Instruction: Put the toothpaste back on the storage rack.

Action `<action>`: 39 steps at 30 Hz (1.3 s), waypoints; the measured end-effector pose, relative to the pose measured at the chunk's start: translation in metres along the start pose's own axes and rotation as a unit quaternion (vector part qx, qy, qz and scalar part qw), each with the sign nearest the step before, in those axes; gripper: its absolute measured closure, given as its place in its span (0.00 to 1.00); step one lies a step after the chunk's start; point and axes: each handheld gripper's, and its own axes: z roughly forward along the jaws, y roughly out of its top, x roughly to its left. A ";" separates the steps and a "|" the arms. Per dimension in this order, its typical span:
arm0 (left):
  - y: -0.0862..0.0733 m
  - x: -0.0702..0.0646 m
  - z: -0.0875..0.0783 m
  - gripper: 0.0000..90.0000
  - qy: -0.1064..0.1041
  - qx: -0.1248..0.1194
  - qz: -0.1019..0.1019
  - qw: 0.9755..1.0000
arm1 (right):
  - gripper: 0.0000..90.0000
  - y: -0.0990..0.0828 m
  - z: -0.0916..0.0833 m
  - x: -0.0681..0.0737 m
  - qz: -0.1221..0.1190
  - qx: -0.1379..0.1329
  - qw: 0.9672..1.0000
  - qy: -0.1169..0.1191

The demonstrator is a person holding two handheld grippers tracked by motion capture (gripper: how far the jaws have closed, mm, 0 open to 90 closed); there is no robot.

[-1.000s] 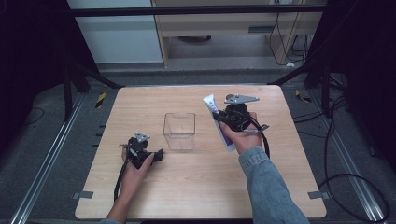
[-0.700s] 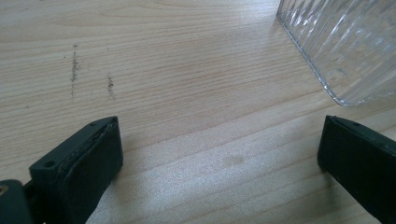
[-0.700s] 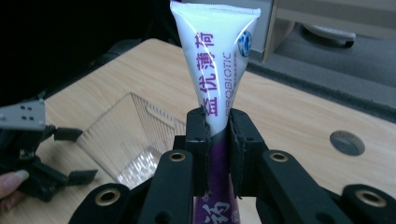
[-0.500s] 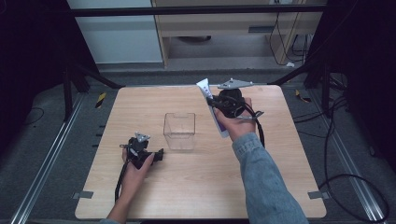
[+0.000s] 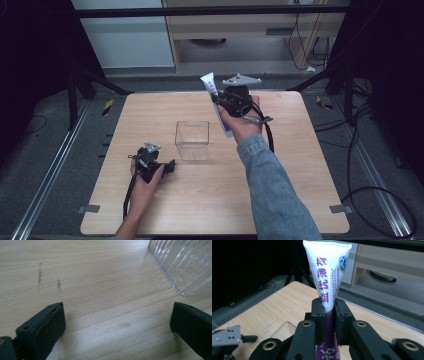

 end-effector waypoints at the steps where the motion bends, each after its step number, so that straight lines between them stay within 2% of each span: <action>1: 0.000 0.000 0.000 0.00 0.000 0.000 0.000 1.000 | 0.88 0.004 0.001 0.002 -0.003 -0.004 1.000 0.003; 6: 0.000 0.000 0.000 0.00 -0.001 0.001 0.001 1.000 | 0.88 0.014 0.008 0.008 0.002 -0.016 1.000 0.008; 9: 0.000 0.000 0.000 0.00 0.000 0.000 -0.001 1.000 | 0.88 0.025 0.017 0.018 -0.005 -0.025 1.000 0.012; 15: 0.000 0.000 0.000 0.00 0.000 0.000 0.000 1.000 | 0.88 0.031 0.027 0.028 -0.016 -0.033 0.999 0.009; 17: 0.000 0.000 0.000 0.00 0.001 -0.001 0.000 1.000 | 0.88 0.033 0.031 0.031 -0.012 -0.042 0.999 0.011; 24: 0.000 0.000 0.000 0.00 0.001 -0.001 0.000 1.000 | 0.88 0.032 0.040 0.037 -0.008 -0.044 0.999 0.017; 31: 0.000 0.000 0.000 0.00 0.000 0.000 -0.001 1.000 | 0.88 0.028 0.055 0.049 -0.001 -0.053 0.998 0.033; 39: 0.000 0.000 0.000 0.00 0.000 0.001 0.000 1.000 | 0.88 0.019 0.063 0.057 -0.009 -0.058 0.998 0.036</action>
